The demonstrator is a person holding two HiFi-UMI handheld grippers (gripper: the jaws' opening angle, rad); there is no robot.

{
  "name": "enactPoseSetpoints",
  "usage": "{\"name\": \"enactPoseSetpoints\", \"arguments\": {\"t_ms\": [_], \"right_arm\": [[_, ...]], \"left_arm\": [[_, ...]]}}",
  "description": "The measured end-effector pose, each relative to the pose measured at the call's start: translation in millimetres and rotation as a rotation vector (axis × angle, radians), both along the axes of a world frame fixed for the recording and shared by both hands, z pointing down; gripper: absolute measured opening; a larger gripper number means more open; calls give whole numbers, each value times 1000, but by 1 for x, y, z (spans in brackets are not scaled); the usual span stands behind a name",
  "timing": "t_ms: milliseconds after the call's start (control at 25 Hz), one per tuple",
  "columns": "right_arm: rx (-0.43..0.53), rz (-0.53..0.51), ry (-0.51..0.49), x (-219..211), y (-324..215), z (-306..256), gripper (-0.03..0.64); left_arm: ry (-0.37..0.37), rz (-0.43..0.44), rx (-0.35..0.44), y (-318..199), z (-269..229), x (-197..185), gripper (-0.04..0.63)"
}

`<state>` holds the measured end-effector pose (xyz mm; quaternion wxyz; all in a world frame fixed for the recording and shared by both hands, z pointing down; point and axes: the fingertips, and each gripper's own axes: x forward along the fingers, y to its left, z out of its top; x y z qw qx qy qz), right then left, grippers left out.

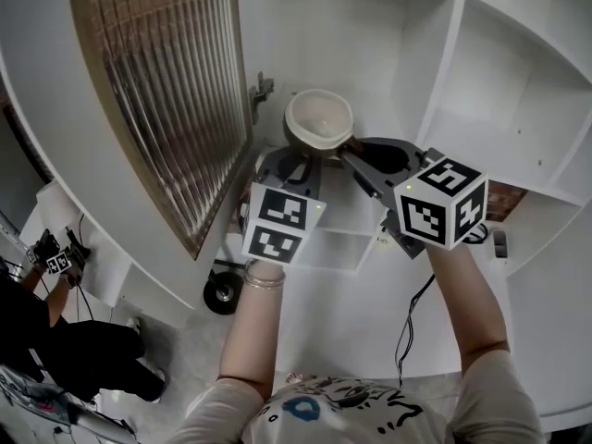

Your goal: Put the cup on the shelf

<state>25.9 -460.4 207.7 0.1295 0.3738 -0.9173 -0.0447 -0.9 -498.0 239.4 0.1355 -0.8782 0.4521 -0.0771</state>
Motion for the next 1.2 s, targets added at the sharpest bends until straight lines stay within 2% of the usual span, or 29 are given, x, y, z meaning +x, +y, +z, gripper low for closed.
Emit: {"name": "enactPoseSetpoints", "arguments": {"t_ms": [160, 360, 640, 880, 1200], "right_arm": [[-10, 33, -2, 1, -16, 0, 61], [-57, 47, -35, 1, -34, -1, 61], [-137, 66, 9, -3, -55, 1, 61], [-192, 53, 82, -8, -68, 8, 61], [-255, 40, 104, -16, -80, 10, 61]], "left_arm": [[10, 6, -50, -7, 3, 2, 18], [18, 4, -71, -13, 3, 5, 18], [24, 0, -120, -17, 10, 6, 18], [26, 15, -122, -11, 12, 10, 18], [46, 43, -110, -4, 8, 6, 18]]}}
